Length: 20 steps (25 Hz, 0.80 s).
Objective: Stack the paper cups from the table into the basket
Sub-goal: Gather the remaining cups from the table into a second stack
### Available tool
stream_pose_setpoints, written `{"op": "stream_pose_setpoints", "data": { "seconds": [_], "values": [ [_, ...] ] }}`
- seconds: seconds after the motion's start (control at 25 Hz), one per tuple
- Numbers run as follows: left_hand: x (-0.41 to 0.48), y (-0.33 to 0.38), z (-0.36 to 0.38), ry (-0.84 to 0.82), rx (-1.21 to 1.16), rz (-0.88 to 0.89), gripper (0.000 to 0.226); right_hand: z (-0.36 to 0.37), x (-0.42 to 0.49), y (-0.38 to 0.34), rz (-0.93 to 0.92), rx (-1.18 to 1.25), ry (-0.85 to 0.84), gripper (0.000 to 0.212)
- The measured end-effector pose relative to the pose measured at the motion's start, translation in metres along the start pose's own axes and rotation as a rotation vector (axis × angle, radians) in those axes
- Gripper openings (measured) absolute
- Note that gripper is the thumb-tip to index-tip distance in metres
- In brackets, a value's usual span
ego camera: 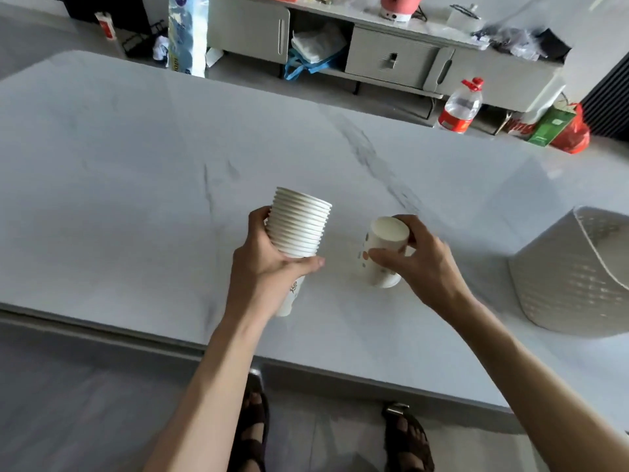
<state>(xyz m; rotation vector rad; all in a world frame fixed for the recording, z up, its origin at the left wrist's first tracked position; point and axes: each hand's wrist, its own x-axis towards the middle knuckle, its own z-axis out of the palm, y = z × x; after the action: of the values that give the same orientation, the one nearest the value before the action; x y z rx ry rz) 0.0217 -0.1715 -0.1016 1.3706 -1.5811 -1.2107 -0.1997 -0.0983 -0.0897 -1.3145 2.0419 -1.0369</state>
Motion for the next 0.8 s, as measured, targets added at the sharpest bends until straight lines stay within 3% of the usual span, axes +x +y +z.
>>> {"op": "stream_pose_setpoints", "data": {
  "seconds": [0.16, 0.32, 0.48, 0.68, 0.8],
  "values": [
    [-0.021, 0.006, 0.041, -0.115, 0.051, 0.045, 0.081, -0.024, -0.051, 0.045, 0.089, 0.014, 0.124, 0.056],
    [-0.027, 0.006, 0.059, -0.152, 0.111, 0.074, 0.082, -0.016, -0.058, 0.075, 0.174, 0.197, 0.067, 0.076],
    [-0.026, 0.005, 0.064, -0.177, 0.211, 0.127, 0.082, -0.012, -0.061, 0.086, 0.183, 0.165, 0.016, 0.068],
    [-0.029, 0.004, 0.066, -0.248, 0.434, 0.297, 0.081, -0.047, -0.046, 0.068, 0.146, 0.445, 0.046, 0.060],
    [-0.029, 0.006, 0.072, -0.266, 0.551, 0.385, 0.085, -0.060, -0.046, 0.062, 0.061, 0.427, 0.062, 0.065]
  ]
}}
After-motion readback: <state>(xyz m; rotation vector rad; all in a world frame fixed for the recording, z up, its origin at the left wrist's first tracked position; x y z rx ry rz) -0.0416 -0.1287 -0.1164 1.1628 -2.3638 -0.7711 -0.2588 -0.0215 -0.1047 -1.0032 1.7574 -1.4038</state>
